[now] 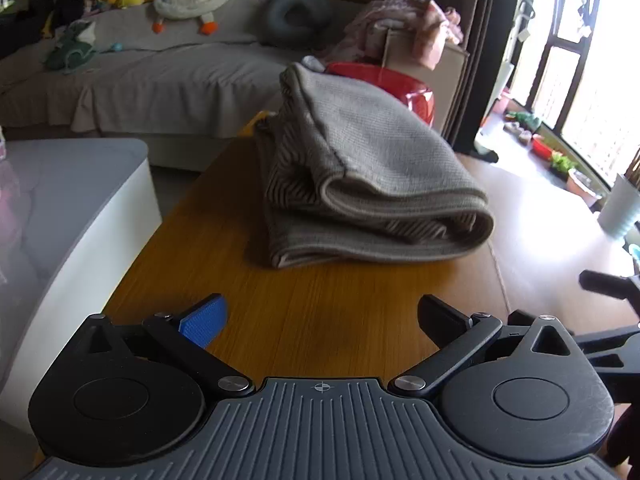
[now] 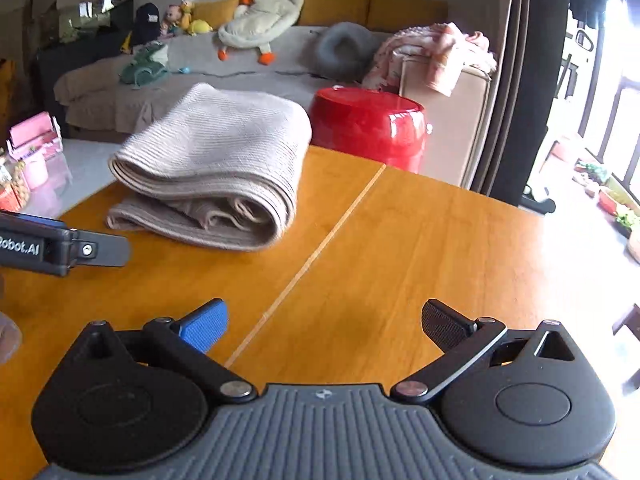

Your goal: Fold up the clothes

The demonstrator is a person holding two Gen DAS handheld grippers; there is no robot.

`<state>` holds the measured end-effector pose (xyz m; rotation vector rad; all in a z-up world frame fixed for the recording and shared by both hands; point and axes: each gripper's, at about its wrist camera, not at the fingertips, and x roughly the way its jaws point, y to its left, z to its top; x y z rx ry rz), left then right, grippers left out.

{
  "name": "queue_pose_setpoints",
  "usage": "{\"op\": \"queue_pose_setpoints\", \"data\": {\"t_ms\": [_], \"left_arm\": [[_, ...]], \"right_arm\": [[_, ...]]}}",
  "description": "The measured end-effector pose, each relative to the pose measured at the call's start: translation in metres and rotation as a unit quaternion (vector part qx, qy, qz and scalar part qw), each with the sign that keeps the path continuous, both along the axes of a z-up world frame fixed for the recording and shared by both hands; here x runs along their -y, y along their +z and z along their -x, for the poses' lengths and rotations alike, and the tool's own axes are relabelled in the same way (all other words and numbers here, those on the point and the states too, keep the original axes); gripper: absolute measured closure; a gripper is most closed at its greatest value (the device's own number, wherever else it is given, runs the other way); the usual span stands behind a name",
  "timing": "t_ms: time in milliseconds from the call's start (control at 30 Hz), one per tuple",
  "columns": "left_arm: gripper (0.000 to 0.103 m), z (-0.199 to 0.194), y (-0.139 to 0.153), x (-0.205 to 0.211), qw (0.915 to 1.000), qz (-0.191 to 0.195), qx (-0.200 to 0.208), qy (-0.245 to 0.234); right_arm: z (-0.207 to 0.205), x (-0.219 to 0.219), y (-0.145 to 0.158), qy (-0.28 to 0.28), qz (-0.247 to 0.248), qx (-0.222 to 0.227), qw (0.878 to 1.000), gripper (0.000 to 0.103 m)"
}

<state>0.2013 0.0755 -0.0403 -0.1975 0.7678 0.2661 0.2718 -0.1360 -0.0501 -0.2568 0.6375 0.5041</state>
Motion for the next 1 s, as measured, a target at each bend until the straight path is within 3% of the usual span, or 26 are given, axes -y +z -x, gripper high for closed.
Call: {"op": "queue_pose_setpoints", "data": {"t_ms": [33,200,1000], "left_arm": [[0.0,0.003,-0.002,0.007,0.9997,-0.021,0.003,0.01],[0.0,-0.001,-0.01,0.022,0.9961,-0.064,0.027,0.055],[0.0,-0.011,-0.008,0.024,0.9952,-0.06,0.026,0.072]], "right_arm": [[0.003,0.002,-0.005,-0.002,0.011,0.001,1.0,0.0],[-0.011,0.006,-0.008,0.031,-0.03,-0.032,0.999,0.0],[-0.015,0.002,-0.009,0.021,-0.03,-0.032,0.999,0.0]]}}
